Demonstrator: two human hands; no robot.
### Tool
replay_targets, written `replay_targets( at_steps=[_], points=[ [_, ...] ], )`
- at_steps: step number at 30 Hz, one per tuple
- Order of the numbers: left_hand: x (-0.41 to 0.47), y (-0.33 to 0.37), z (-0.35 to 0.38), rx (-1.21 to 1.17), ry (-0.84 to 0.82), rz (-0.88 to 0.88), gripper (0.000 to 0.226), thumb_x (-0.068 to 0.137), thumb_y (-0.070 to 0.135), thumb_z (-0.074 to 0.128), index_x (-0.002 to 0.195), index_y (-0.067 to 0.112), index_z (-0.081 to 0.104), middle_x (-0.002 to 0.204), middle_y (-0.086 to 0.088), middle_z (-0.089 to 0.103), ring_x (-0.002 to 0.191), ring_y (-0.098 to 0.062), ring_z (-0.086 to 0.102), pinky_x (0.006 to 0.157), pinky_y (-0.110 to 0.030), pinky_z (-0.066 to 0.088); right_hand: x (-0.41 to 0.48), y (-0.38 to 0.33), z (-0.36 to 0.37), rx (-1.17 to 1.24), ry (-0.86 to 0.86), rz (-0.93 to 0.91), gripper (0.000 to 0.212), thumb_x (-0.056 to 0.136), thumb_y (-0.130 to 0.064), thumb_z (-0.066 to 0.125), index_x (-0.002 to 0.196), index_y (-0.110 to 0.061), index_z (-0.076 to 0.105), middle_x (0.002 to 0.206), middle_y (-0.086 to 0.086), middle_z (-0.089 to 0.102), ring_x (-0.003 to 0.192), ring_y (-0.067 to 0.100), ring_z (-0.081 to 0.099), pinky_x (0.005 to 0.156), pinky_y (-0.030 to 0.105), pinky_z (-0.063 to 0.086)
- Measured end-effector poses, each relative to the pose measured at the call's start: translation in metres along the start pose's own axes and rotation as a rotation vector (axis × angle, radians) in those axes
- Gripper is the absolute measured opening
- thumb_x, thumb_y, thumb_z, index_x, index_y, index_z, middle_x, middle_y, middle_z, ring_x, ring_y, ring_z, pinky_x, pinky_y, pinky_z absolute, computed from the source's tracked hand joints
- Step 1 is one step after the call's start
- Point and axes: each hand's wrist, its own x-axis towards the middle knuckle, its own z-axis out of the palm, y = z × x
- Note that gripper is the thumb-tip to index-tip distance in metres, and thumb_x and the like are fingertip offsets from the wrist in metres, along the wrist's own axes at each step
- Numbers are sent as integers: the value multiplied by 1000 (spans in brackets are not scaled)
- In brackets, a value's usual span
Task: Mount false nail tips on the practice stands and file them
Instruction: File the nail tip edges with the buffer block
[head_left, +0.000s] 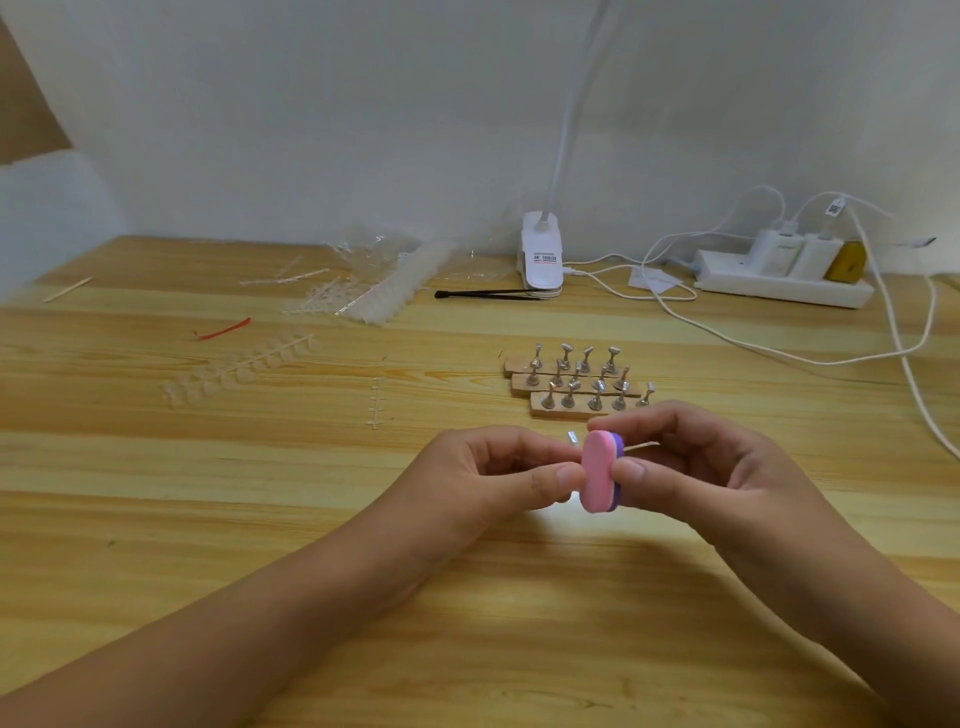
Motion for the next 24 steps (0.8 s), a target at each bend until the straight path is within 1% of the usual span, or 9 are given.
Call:
replay_targets(
  at_steps=[5, 8, 12, 14, 16, 17, 20, 21, 24],
  points=[
    [-1, 0, 1, 11, -46, 7, 29, 77, 32, 73, 104, 20, 78, 104, 4, 76, 101, -5, 69, 83, -10, 48, -1, -4, -4, -43, -80, 28, 29, 75, -31, 76, 104, -26, 73, 99, 7, 75, 93, 18, 72, 81, 19, 53],
    [-1, -1, 0, 2, -31, 8, 31, 78, 34, 73, 105, 20, 77, 105, 2, 76, 103, -8, 69, 84, -12, 49, -1, -3, -5, -25, -56, 27, 28, 75, -32, 80, 101, -26, 72, 99, 7, 75, 93, 20, 72, 82, 20, 54],
    [0, -3, 0, -54, 19, 0, 31, 74, 35, 75, 102, 21, 77, 102, 0, 77, 98, -9, 71, 80, -13, 50, -3, 0, 3, -8, -123, 39, 22, 77, -23, 82, 94, -20, 69, 95, 11, 74, 91, 24, 72, 81, 27, 56],
    [2, -4, -1, -86, 19, -3, 32, 75, 35, 74, 103, 18, 77, 104, -2, 77, 98, -11, 71, 82, -16, 52, -2, 0, 6, 32, -26, 0, 20, 75, -19, 82, 91, -19, 69, 93, 11, 74, 87, 24, 73, 78, 26, 57],
    [3, -4, -2, -104, 8, -6, 34, 78, 32, 73, 107, 15, 75, 108, -5, 76, 103, -16, 70, 87, -20, 53, -2, 1, 8, 85, 66, -24, 21, 69, -18, 77, 89, -16, 69, 92, 11, 74, 85, 24, 73, 74, 23, 56],
    [3, -4, -2, -111, 7, -10, 34, 78, 32, 73, 108, 15, 75, 107, -5, 76, 102, -17, 71, 87, -21, 54, -2, 1, 9, 90, 64, -13, 23, 68, -18, 76, 89, -13, 67, 92, 11, 74, 84, 25, 73, 74, 23, 57],
    [3, -5, -1, -140, 18, -19, 33, 74, 33, 75, 103, 16, 76, 100, -5, 77, 90, -9, 72, 82, -19, 54, -4, 2, 13, 23, -47, 51, 30, 70, -15, 77, 94, -4, 62, 91, 12, 74, 85, 27, 72, 75, 26, 58],
    [3, -5, -1, -142, 21, -20, 34, 74, 33, 75, 103, 15, 76, 99, -5, 77, 89, -9, 71, 81, -19, 54, -4, 2, 14, 18, -37, 53, 31, 70, -16, 77, 94, -4, 62, 90, 11, 74, 83, 26, 72, 74, 26, 58],
    [4, -7, -2, -133, 28, -17, 32, 77, 31, 74, 105, 15, 76, 104, -7, 76, 94, -11, 70, 84, -20, 53, -2, 1, 13, 88, 119, 7, 28, 66, -23, 75, 92, -15, 66, 85, 5, 70, 74, 23, 70, 67, 24, 57]
  ],
)
